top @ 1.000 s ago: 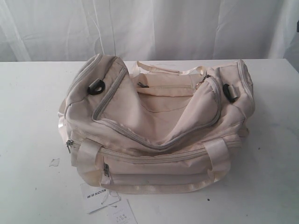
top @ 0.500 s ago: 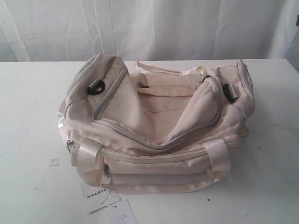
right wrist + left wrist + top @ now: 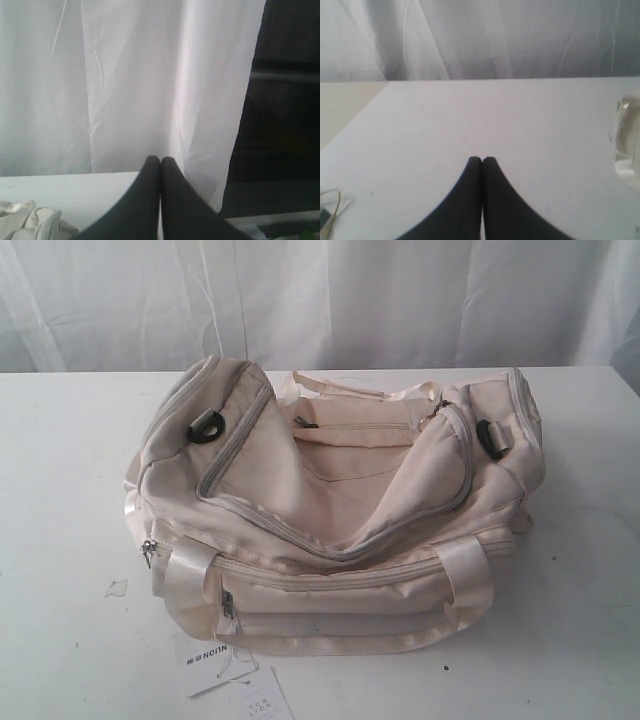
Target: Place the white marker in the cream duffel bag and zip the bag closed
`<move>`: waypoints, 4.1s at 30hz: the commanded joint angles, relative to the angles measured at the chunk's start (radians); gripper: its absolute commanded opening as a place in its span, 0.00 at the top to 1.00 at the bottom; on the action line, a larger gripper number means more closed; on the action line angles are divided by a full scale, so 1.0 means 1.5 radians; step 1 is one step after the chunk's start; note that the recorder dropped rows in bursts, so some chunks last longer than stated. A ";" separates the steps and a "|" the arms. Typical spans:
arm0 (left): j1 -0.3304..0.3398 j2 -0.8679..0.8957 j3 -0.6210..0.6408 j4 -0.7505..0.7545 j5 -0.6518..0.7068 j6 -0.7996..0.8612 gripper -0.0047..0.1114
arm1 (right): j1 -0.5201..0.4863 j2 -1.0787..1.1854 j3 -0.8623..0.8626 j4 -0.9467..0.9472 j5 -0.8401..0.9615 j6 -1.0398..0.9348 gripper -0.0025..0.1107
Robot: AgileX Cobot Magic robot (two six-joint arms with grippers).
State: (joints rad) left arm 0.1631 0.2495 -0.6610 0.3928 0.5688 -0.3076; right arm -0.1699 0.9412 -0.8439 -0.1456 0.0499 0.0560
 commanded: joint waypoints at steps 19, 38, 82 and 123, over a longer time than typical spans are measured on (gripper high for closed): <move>0.004 -0.095 0.187 -0.038 0.027 -0.013 0.96 | -0.007 -0.265 0.300 0.135 0.025 0.043 0.98; 0.004 -0.095 0.187 -0.038 0.026 -0.013 0.96 | -0.007 -0.512 0.292 0.130 0.055 -0.185 0.98; 0.004 -0.096 0.187 -0.038 0.021 -0.013 0.96 | -0.007 -0.627 0.563 0.011 0.190 0.068 0.98; 0.003 -0.095 0.441 -0.156 -0.208 0.038 0.96 | -0.007 -0.627 0.563 0.011 0.190 0.068 0.98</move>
State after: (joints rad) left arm 0.1649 0.1096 -0.0024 0.1734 0.2442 -0.3646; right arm -0.1699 0.0046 -0.0054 -0.1322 0.3376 0.1557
